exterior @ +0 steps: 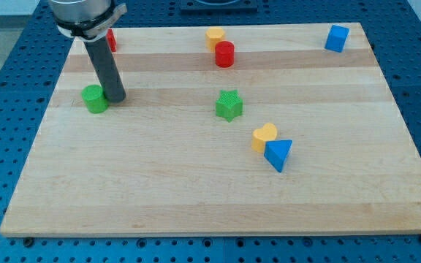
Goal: Move your arm towards green star
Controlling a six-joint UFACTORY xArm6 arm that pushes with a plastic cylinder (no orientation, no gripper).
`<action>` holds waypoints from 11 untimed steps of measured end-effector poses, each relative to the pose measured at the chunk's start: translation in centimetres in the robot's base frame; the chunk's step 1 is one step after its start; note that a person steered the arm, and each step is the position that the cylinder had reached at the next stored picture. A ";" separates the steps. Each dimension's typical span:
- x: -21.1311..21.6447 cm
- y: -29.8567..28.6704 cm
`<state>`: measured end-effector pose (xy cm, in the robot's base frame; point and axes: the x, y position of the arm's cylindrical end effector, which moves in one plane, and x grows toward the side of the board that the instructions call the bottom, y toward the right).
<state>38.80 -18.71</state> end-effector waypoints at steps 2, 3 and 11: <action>0.0 -1.1; 0.0 -1.1; 3.7 18.9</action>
